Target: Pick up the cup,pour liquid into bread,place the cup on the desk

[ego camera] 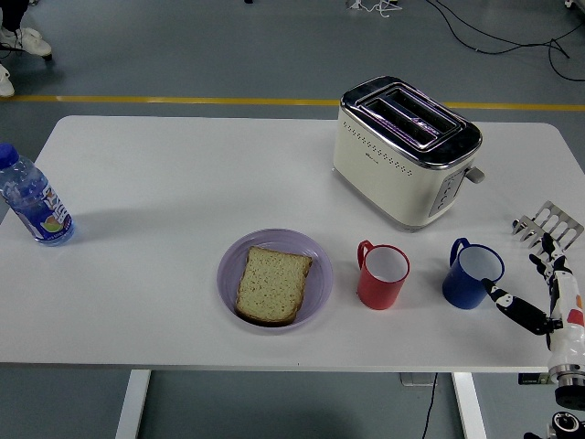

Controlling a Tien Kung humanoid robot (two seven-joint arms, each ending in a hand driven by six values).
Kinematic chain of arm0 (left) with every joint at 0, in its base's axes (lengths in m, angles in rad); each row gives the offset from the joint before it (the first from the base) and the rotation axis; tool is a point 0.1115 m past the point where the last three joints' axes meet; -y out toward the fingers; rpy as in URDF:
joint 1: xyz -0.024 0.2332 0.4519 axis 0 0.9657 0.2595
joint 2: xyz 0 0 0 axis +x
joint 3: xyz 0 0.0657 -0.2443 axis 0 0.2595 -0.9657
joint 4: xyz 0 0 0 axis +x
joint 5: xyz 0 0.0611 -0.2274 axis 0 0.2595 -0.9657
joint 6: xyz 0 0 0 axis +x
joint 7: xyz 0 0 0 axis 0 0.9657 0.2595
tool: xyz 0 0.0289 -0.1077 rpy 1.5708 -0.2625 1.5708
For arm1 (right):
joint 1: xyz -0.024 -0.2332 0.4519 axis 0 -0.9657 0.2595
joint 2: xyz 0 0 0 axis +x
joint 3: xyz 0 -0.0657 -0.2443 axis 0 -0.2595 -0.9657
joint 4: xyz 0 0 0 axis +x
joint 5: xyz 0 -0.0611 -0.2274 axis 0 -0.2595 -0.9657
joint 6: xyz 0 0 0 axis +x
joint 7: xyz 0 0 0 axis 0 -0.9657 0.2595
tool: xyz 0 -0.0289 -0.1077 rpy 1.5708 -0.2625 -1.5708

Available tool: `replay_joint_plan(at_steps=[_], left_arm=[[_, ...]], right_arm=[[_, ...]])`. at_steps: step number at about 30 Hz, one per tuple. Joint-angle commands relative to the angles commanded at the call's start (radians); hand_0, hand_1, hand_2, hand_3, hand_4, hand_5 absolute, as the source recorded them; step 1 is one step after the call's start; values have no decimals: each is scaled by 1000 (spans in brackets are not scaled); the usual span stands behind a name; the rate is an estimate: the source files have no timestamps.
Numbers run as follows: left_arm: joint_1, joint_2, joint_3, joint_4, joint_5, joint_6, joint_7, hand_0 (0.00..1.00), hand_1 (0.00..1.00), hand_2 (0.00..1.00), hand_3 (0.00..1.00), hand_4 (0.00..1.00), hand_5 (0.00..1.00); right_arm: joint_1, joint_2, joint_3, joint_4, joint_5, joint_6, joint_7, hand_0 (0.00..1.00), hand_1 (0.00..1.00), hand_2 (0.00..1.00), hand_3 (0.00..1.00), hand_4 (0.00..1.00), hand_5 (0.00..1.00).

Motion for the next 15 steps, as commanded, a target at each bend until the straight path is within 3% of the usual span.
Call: replay_joint_plan(at_steps=[15], left_arm=[[1,-3,-4,0,4,-1,0,344,324,405,651,380,998]], right_arm=[[68,20,-84,-84,48,-3,12,963,874,991,998,997,112]])
